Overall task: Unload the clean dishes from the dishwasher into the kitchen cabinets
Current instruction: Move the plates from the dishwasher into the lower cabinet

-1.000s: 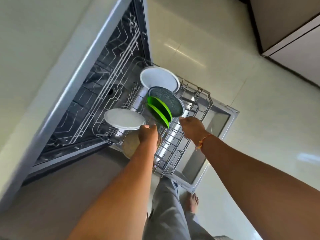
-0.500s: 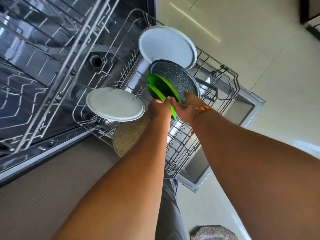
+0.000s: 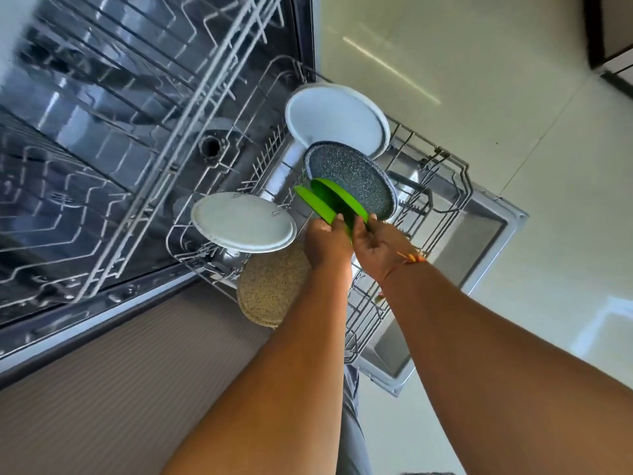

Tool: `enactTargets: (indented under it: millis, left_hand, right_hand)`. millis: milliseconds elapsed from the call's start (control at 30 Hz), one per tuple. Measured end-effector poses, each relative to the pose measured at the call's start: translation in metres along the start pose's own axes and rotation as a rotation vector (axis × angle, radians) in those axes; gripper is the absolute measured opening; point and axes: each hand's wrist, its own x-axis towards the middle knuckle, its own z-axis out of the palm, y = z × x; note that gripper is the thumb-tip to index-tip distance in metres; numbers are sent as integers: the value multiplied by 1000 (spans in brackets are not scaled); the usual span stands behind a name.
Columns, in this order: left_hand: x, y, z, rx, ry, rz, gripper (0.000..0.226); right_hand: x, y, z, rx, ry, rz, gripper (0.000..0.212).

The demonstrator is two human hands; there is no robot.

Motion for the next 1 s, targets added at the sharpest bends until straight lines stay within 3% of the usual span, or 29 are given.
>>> enactTargets:
  millis: [167,267,500,700,800,1000]
  left_hand:
    - [-45,-10,-14,-133,-51,-26,27]
    - [-80,-24,-17,-114,-76,27,36]
    - [-213,-45,-51,-110,-105,188,25]
    - [-326,-113,-89,-171,-137,282,27]
    - [-373,-161,-120,-193,-196,239,23]
    - [-429,-267,-194,93,-83,215,33]
  right_hand:
    - [-54,-4,-20,60,-23,5,11]
    - [-96,-6,-39,-20,-62,-37,6]
    - [-223,-8,-120,-145,-136,-199,3]
    - [-324,3,-236,-280,-251,-323,8]
    - [-350,16,-297,-356,-264,-366,8]
    - [-343,57,-403,-505,-126,-351,13]
